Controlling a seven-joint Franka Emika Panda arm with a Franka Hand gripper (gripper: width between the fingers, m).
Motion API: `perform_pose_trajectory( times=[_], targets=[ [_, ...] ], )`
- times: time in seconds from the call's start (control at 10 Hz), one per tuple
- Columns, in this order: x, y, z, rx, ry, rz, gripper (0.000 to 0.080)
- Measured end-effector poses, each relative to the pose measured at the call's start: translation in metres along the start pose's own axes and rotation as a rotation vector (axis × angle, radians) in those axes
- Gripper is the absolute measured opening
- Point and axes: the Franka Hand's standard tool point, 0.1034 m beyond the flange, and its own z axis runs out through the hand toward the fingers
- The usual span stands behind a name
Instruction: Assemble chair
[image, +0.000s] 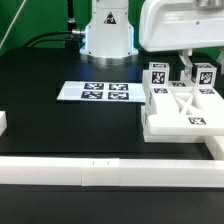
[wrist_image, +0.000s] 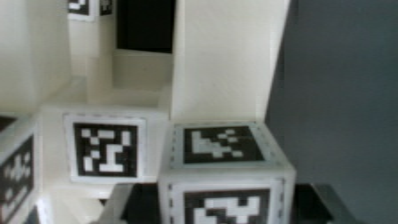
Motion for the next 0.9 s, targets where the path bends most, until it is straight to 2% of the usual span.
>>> perform_pose_trajectory(
  times=[0.2,0.3,0.9],
  targets=[
    [0.0003,0.0015,-0.0001,0.017,0.03,0.173,0.0284],
    [0.0016,0.0018,-0.0002,0.036,0.046,0.303,0.0284],
    [0.0018,0.0026,0.0002,0.051,0.042,0.656,0.0284]
  ],
)
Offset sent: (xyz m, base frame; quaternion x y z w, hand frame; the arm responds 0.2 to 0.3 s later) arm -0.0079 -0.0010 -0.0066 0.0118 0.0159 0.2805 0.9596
